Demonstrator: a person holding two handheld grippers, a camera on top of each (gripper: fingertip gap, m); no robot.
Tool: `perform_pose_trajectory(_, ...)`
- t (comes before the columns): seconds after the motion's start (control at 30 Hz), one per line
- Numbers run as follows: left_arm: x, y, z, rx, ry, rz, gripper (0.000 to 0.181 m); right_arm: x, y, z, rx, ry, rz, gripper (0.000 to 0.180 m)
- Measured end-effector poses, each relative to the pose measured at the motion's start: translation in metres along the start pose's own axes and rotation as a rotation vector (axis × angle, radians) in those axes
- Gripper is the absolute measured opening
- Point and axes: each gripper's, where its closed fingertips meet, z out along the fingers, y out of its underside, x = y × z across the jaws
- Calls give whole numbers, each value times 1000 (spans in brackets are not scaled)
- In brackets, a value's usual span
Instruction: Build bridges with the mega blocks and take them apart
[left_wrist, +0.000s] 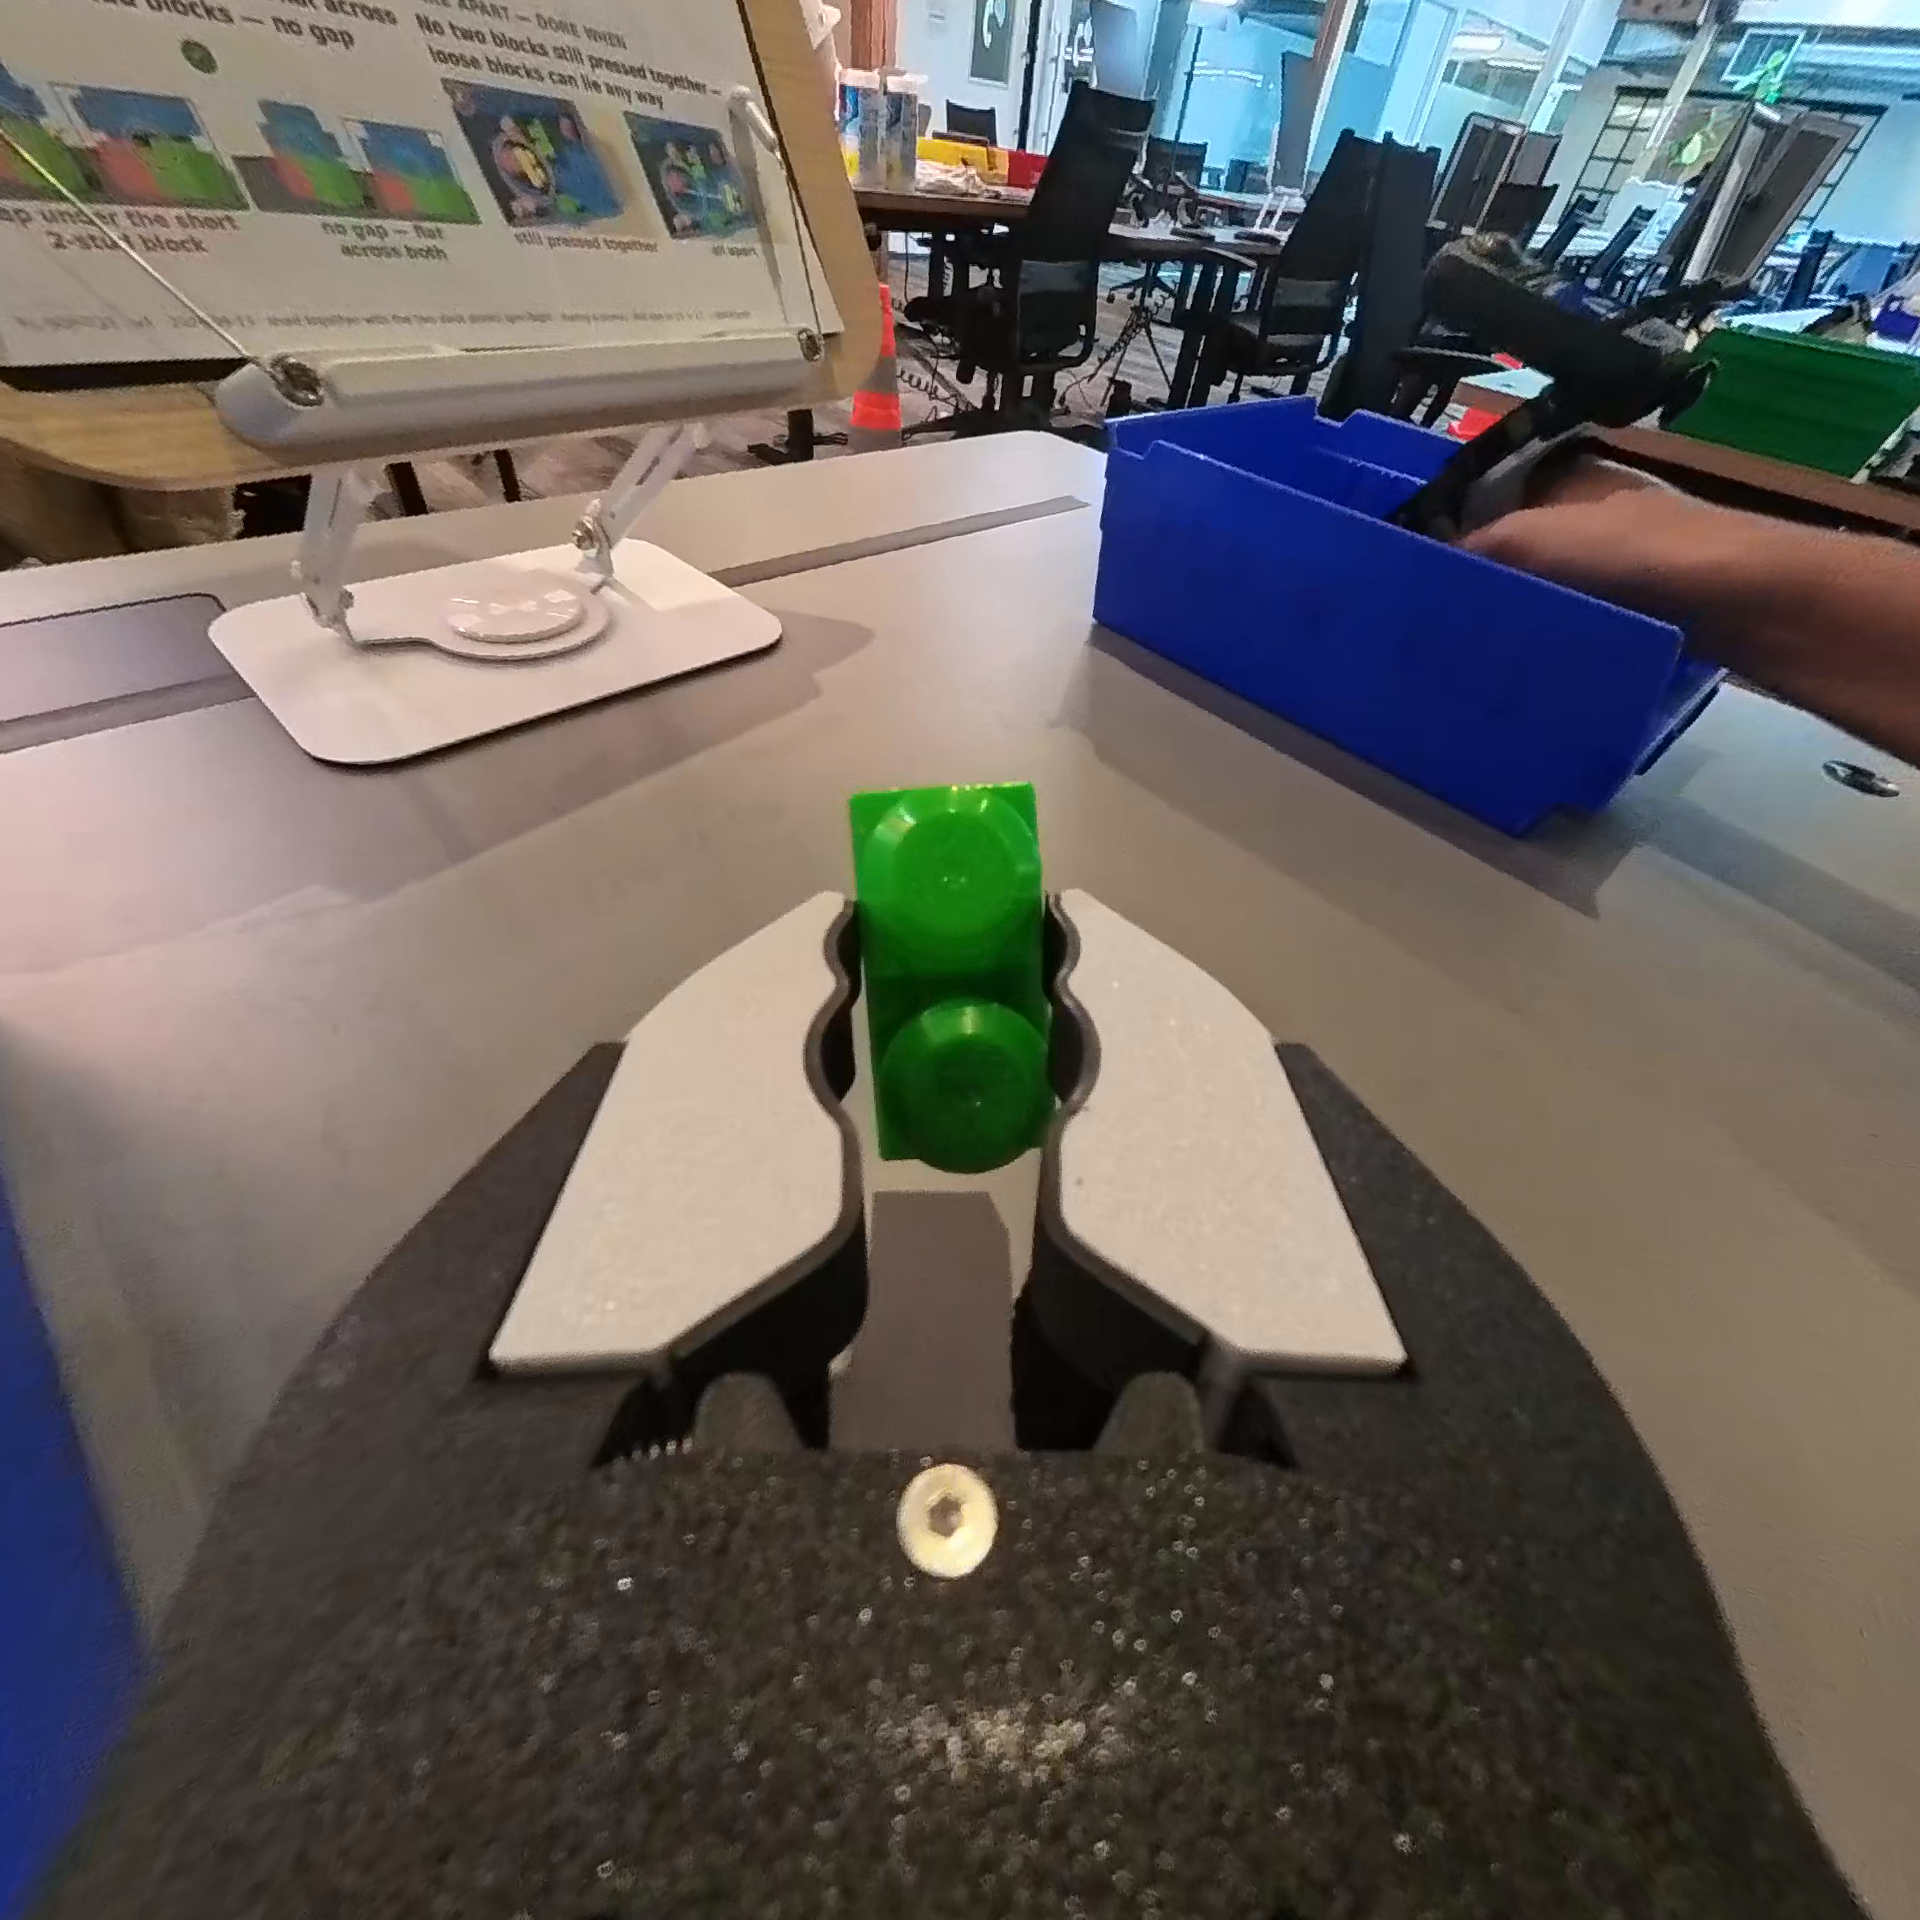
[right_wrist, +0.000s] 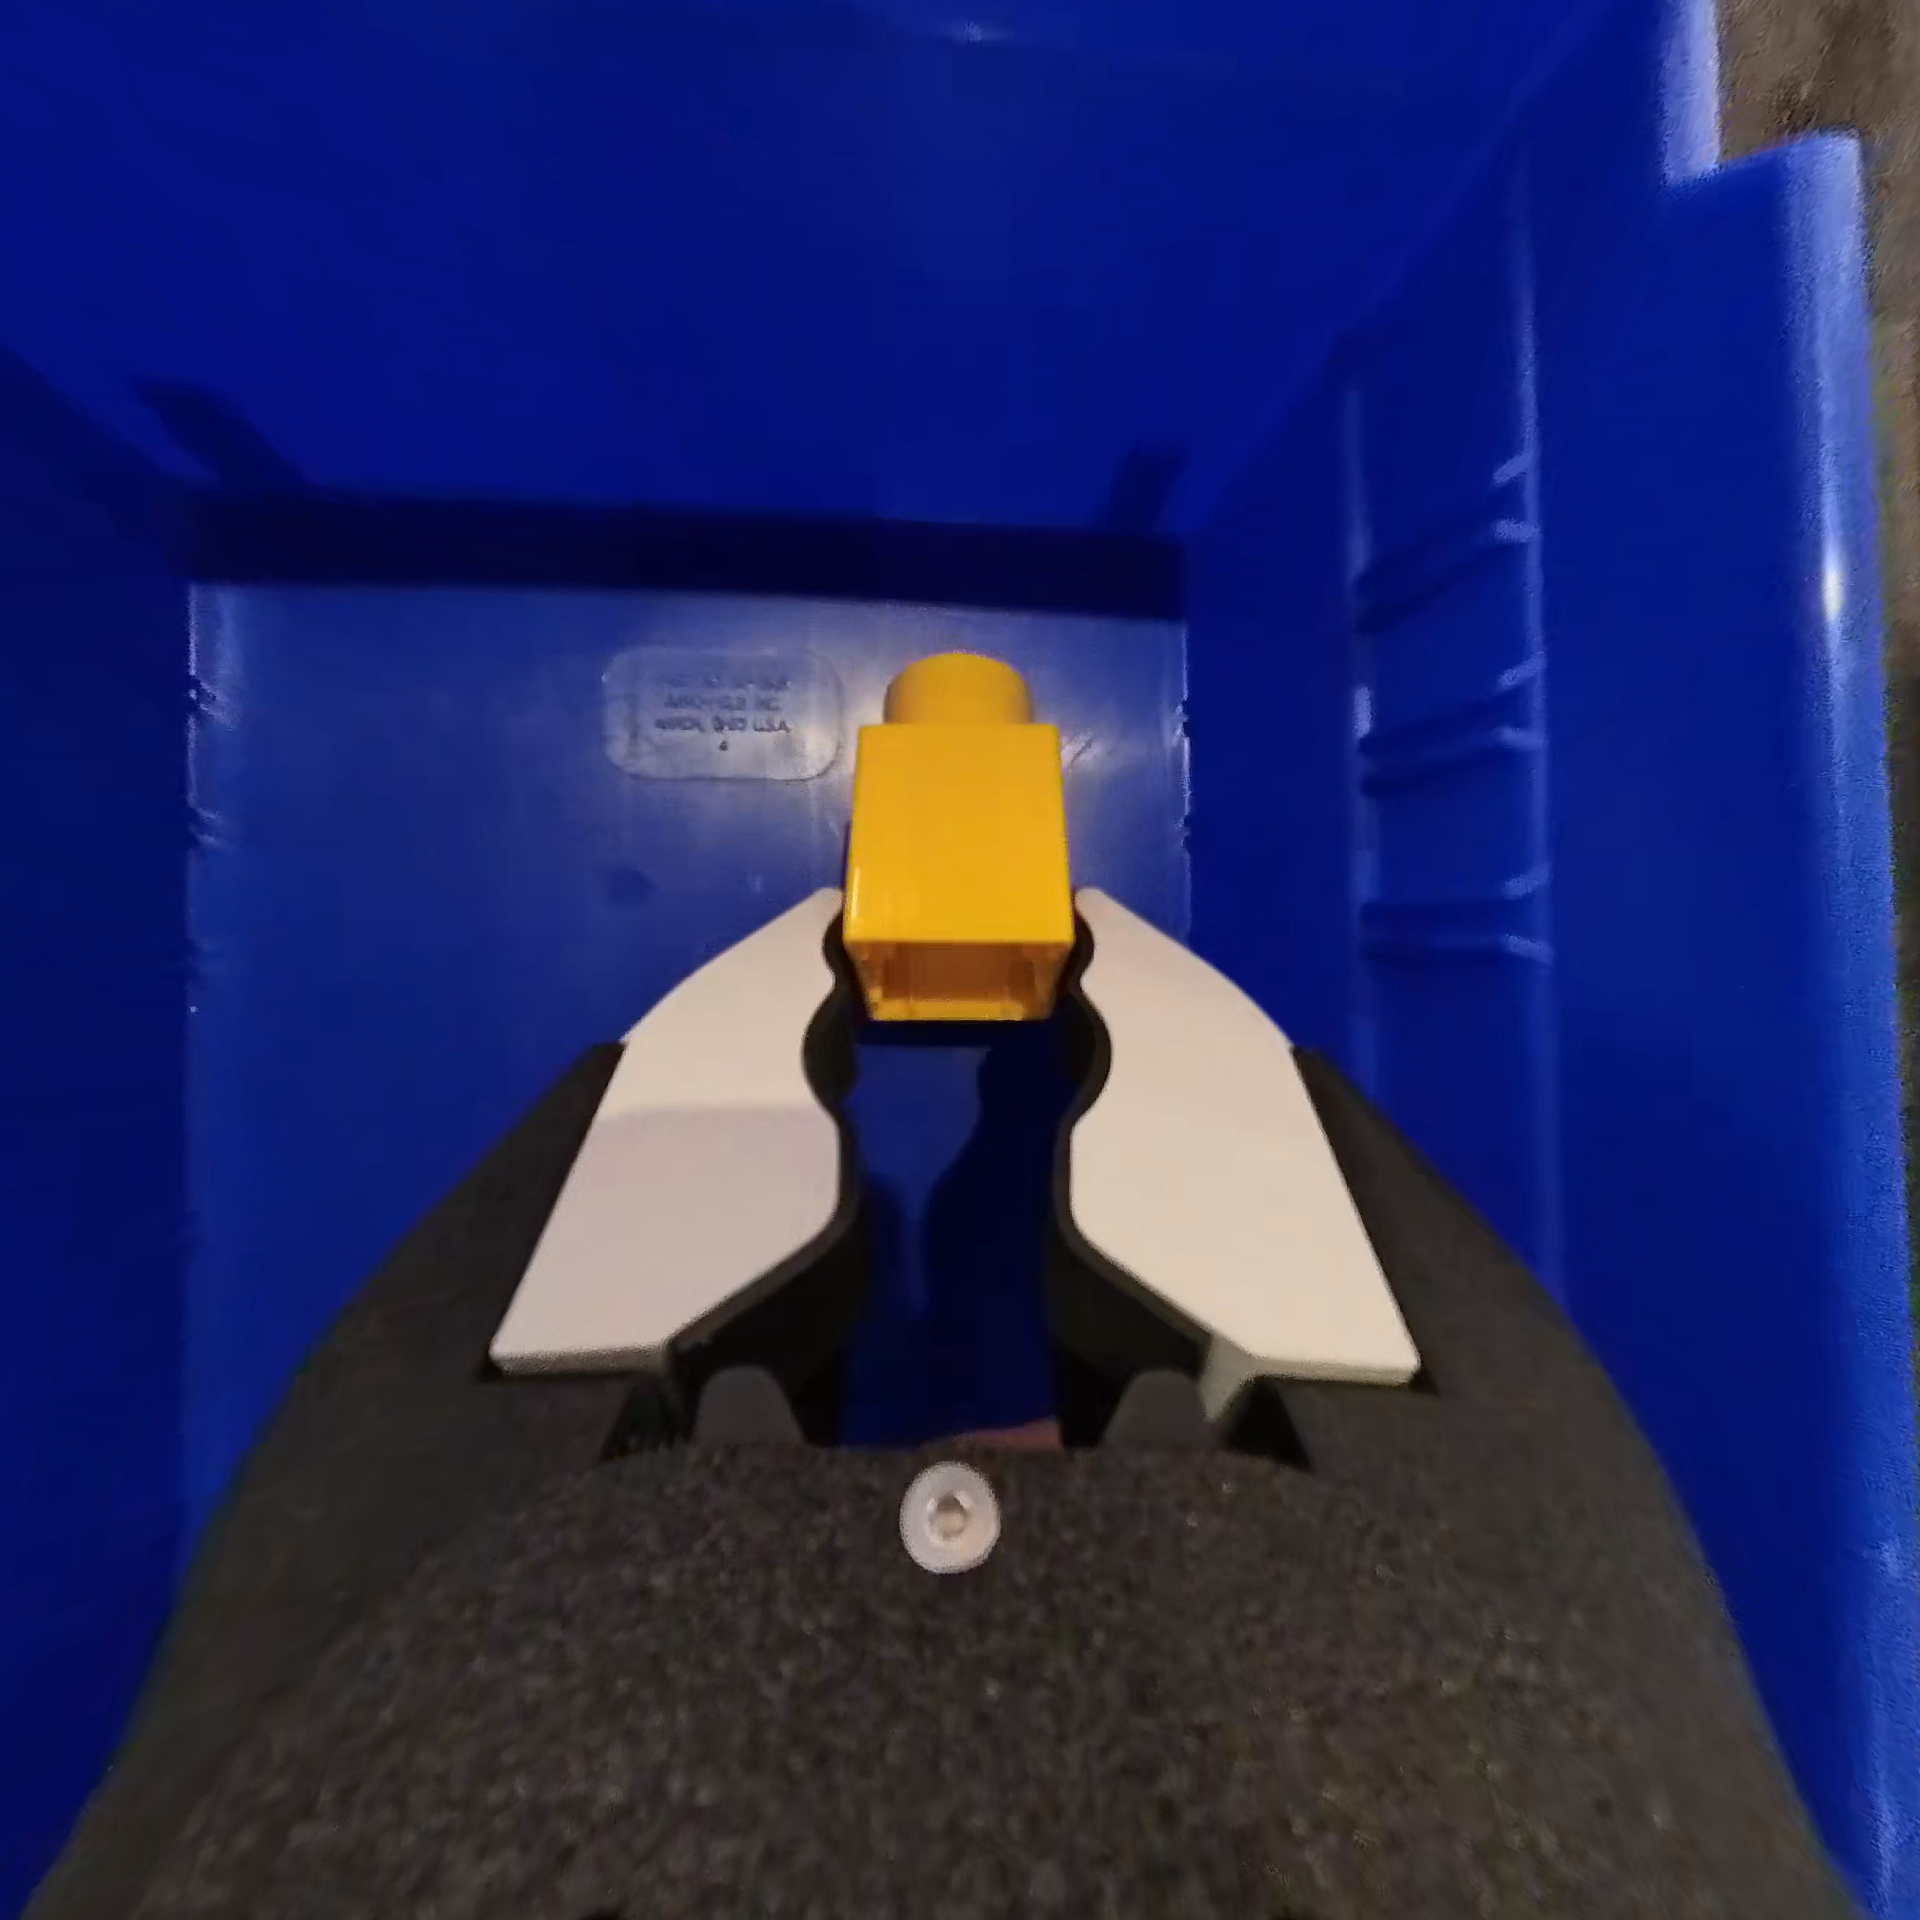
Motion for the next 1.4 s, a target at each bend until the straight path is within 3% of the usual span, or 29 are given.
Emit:
perform_pose_trajectory(0.27,3,3,3,-21,9,19,33,-1,9,3,-27,-30,37,38)
perform_pose_trajectory(0.37,2,3,2,-18,6,14,33,0,6,-14,25,-10,26,57)
perform_pose_trajectory(0.43,0,4,2,-22,2,14,33,-19,-10,-51,168,-55,5,57)
perform_pose_trajectory(0.53,-1,4,2,-24,0,13,33,-84,-31,-141,496,-174,-87,60)
perform_pose_trajectory(0.67,-2,8,4,-41,-8,25,33,-215,-4,-233,764,-510,-224,54)
perform_pose_trajectory(0.8,-4,10,4,-49,-16,32,33,-305,59,-210,664,-781,-308,58)
perform_pose_trajectory(1.03,1,16,6,-83,19,64,33,-319,95,-181,586,-881,-430,55)
perform_pose_trajectory(1.1,11,16,8,-105,100,78,33,-320,99,-180,569,-900,-469,56)
perform_pose_trajectory(1.3,63,-36,-8,-275,628,75,32,-352,97,-211,558,-1087,-633,59)
perform_pose_trajectory(1.4,78,-54,-9,-358,761,129,33,-369,90,-223,541,-1178,-639,61)
